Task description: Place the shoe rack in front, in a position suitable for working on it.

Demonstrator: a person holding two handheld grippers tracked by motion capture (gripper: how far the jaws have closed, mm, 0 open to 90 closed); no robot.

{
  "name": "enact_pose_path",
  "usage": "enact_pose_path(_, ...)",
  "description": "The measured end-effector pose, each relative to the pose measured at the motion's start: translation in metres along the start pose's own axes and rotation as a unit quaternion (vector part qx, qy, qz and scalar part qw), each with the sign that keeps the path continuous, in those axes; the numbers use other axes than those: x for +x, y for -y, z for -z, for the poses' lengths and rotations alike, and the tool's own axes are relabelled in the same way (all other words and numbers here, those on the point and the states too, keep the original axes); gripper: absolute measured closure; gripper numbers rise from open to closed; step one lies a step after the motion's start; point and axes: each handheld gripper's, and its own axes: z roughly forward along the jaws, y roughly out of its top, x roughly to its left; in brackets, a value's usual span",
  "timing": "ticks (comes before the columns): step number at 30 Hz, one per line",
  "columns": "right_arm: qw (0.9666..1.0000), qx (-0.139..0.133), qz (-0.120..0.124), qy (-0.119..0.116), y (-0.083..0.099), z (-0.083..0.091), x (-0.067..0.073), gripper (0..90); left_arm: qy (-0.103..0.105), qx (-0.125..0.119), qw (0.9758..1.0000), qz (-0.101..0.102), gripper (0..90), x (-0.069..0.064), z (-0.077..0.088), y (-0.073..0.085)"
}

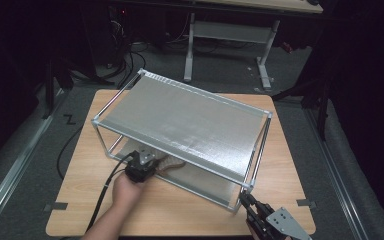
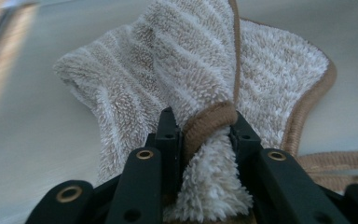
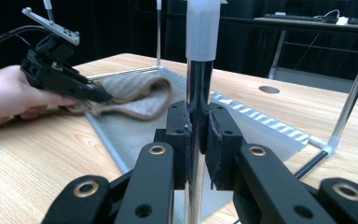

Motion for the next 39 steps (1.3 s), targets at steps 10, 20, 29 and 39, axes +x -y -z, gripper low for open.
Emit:
enact_pose_path(10,1.0,0.002,0.002,-0.001,0.0,0.0,0.001,81.0,0.073,-0.019,0.9962,-0.044,70.2,-0.077,-0.006,-0.019)
enact_pose_path(20,1.0,0.002,0.007,-0.006,-0.001,0.0,0.003,81.1,0.139,-0.025,0.9871,-0.076,69.7,-0.137,-0.008,-0.034)
enact_pose_path(29,0.9999,0.002,0.008,-0.01,-0.001,-0.001,0.004,81.0,0.193,-0.032,0.9769,-0.086,68.6,-0.173,-0.008,-0.041)
enact_pose_path(39,0.9999,0.001,0.01,-0.011,-0.001,-0.002,0.005,81.0,0.188,-0.031,0.978,-0.085,68.1,-0.175,-0.006,-0.041)
